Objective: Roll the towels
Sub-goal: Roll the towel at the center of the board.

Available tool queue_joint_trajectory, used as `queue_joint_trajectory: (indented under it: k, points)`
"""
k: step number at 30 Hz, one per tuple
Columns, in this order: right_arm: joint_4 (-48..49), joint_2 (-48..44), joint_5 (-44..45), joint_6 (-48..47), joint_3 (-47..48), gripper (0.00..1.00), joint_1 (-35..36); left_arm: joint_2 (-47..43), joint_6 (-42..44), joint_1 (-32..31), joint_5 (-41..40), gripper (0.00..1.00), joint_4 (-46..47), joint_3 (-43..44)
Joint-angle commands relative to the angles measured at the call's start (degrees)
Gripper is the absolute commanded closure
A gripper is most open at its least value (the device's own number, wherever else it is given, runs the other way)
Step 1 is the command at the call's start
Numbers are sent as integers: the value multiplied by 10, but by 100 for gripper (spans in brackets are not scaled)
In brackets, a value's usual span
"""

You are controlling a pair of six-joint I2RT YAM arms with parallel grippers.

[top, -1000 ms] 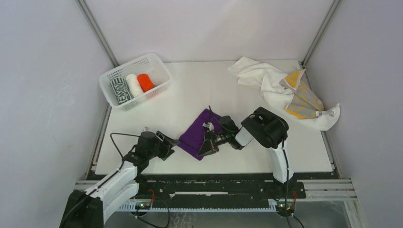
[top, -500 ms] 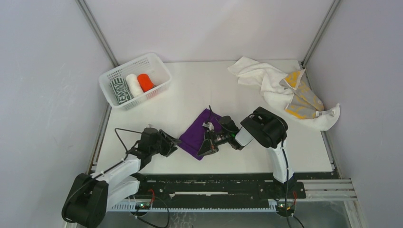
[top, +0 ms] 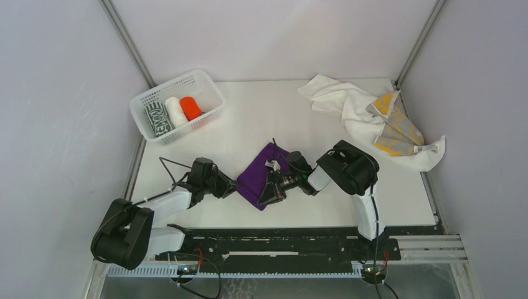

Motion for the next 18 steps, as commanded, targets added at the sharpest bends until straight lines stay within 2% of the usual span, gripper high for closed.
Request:
queue_joint_trajectory:
  k: [1, 4, 8, 13, 18]
  points:
    - [-159, -46, 39, -77, 19, 76, 9, 35, 48, -7, -56, 69, -121, 9]
    - [-285, -101, 77, -167, 41, 63, 18, 28, 57, -8, -75, 69, -152, 24]
    - [-459, -173, 172, -286, 88, 54, 36, 14, 66, -10, -93, 69, -187, 37]
    - [-607, -248, 341, -391, 147, 53, 88, 10, 69, -13, -96, 69, -198, 43]
    - [-650, -274, 462, -471, 190, 61, 159, 19, 71, -17, -95, 68, -198, 52]
